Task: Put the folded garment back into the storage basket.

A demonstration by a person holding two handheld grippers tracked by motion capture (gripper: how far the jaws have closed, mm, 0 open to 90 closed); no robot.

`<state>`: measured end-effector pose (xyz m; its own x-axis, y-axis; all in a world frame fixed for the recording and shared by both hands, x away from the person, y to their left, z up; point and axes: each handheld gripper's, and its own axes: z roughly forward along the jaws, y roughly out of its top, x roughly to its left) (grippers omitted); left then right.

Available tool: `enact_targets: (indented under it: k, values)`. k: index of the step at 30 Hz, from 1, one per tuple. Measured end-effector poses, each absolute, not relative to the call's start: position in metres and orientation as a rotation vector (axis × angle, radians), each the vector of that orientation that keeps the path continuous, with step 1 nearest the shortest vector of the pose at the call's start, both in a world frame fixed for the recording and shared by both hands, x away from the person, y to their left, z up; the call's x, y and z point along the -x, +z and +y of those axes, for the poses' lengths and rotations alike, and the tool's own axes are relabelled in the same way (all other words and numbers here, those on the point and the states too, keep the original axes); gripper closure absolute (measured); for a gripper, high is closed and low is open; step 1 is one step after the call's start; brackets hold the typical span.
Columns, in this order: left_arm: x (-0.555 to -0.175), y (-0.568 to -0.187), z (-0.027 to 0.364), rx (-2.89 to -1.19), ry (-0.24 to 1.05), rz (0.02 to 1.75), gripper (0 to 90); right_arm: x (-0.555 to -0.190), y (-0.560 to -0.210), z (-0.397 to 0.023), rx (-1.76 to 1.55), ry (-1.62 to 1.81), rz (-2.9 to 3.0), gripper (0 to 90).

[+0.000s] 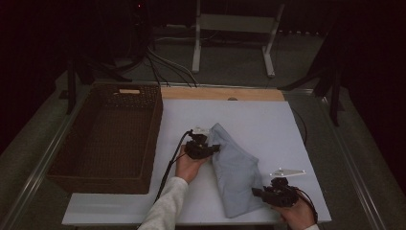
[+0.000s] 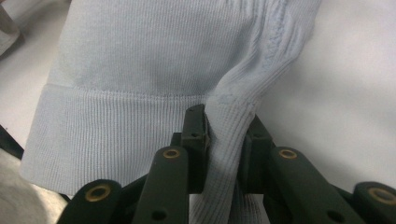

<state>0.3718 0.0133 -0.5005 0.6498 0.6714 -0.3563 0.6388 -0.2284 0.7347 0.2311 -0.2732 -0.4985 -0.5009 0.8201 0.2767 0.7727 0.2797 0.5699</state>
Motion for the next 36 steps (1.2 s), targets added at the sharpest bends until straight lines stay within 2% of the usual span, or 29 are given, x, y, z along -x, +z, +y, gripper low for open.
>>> enact_targets:
  k: [10,36]
  values:
    - [-0.373,-0.481,0.020,-1.896,0.077,1.018,82.7,-0.231,-0.491,-0.273,-1.612,1.077,2.433,77.8]
    - [-0.376,-0.464,0.027,-1.880,0.077,1.021,83.4,-0.233,-0.475,-0.264,-1.627,1.223,2.413,78.0]
